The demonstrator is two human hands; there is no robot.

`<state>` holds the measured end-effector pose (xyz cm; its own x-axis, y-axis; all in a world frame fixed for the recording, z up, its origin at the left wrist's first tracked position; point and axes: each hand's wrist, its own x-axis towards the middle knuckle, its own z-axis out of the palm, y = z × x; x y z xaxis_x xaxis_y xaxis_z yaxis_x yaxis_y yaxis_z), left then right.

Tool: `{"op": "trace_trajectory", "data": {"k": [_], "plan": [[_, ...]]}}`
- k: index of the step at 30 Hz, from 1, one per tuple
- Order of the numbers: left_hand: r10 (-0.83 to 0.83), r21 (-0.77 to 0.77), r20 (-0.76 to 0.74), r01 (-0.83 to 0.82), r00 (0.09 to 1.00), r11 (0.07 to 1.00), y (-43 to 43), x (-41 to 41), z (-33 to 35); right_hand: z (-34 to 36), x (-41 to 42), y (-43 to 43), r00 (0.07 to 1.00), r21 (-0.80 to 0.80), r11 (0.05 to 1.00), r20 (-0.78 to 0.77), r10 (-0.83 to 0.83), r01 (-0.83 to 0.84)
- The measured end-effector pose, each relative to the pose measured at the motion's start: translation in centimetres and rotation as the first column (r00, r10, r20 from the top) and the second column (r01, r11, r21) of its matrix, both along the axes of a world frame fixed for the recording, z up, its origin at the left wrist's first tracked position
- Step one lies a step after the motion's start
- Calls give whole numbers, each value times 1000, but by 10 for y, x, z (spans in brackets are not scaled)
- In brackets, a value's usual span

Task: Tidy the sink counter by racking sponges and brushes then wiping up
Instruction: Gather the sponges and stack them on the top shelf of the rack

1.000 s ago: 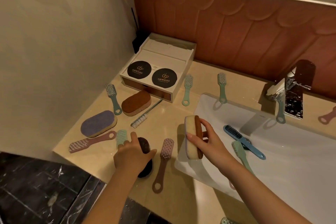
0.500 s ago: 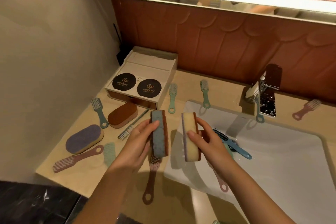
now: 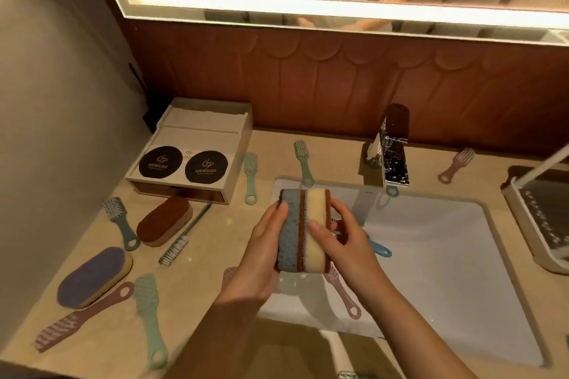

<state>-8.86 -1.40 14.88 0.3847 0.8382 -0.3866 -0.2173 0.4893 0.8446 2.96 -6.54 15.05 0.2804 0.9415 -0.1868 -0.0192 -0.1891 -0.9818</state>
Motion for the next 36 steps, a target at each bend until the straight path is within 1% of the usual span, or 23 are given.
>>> {"op": "trace_trajectory", "data": {"k": [2, 4, 7, 10, 12, 14, 16, 18, 21, 22, 24, 26, 27, 28, 30, 31, 32, 34, 36], "plan": [[-41, -15, -4, 41, 999, 999, -1, 3, -1, -2, 2, -2, 999, -16, 1000, 42, -12, 13], [-116, -31, 3, 116, 993, 993, 0, 2, -2, -4, 5, -4, 997, -33, 999, 78, -13, 16], [-269, 34, -23, 270, 963, 962, 3, -2, -3, -6, 12, -8, 995, -66, 998, 99, 21, -15], [-298, 128, -139, 316, 944, 940, 9, -5, -2, 0, 24, -5, 991, -107, 994, 124, 53, -40], [-306, 148, -168, 331, 937, 932, 16, -6, 1, 9, 34, 1, 976, -110, 993, 205, 69, -47], [-346, 164, -194, 378, 918, 911, 23, -8, 5, 18, 42, 9, 965, -99, 992, 246, 95, -72], [-411, 179, -264, 463, 873, 868, 28, -7, 10, 28, 45, 17, 959, -100, 987, 242, 147, -126], [-472, 187, -357, 557, 806, 809, 31, -4, 16, 38, 48, 25, 945, -130, 962, 198, 262, -239], [-544, 192, -469, 681, 696, 706, 35, 1, 26, 43, 51, 32, 856, -235, 869, 190, 481, -437], [-546, 188, -509, 705, 665, 684, 35, 2, 28, 43, 51, 33, 840, -246, 846, 163, 517, -473], [-527, 173, -558, 710, 641, 682, 38, 2, 28, 40, 51, 32, 850, -229, 848, 122, 513, -479], [-523, 161, -533, 687, 665, 709, 40, 0, 25, 38, 49, 29, 863, -202, 866, 133, 487, -457], [-527, 147, -489, 661, 695, 735, 40, -1, 23, 37, 50, 28, 868, -189, 875, 149, 474, -446], [-524, 125, -413, 617, 744, 777, 39, -1, 21, 36, 51, 26, 881, -182, 887, 144, 451, -424], [-457, 39, -193, 472, 868, 881, 36, 1, 17, 35, 54, 25, 936, -182, 924, 41, 349, -336], [-401, -6, -98, 402, 911, 916, 34, 3, 14, 34, 57, 24, 959, -181, 943, -14, 282, -280], [-355, -34, -37, 354, 934, 935, 31, 5, 11, 33, 58, 24, 975, -179, 959, -39, 218, -222], [-314, -38, 0, 314, 949, 949, 24, 11, 6, 27, 61, 26, 993, -183, 976, -26, 115, -118], [-276, -30, -26, 275, 961, 961, 15, 19, 6, 21, 56, 27, 999, -200, 979, -20, 30, -33]]}}
